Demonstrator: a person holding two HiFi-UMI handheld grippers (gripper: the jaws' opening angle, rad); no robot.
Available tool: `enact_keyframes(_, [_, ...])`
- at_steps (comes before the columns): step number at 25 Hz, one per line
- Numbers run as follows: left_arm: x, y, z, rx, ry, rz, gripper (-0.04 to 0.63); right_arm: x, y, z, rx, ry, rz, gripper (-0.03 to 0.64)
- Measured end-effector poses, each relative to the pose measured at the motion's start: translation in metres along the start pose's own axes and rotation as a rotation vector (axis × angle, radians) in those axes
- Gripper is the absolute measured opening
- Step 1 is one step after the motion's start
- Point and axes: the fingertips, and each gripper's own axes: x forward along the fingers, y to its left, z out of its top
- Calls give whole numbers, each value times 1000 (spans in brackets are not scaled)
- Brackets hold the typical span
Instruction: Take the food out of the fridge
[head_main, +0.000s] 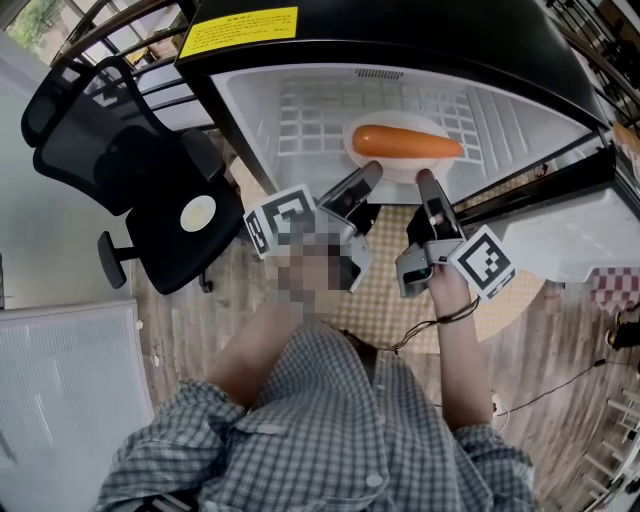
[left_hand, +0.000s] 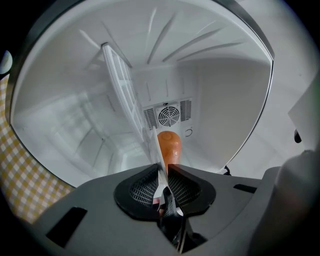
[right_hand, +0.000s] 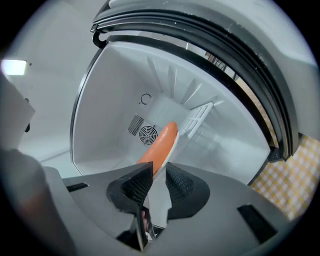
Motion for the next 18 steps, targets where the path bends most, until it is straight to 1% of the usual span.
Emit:
enact_keyframes(3, [1,-3,-10,10,37,-12,61,-13,-3,2,-27,-13,-26,77])
enact_keyframes(8, [1,-12,-32,24,110,-40,61,-40,-5,5,-37,-46,-63,77])
enact_keyframes(12, [1,-19,-49,17,156,-72,61,-61,-6,8,-75,-68,-98,75])
enact_keyframes(18, [0,-21,-79,32,254,-93,61,-94,-16,3,-49,-103,-160,74])
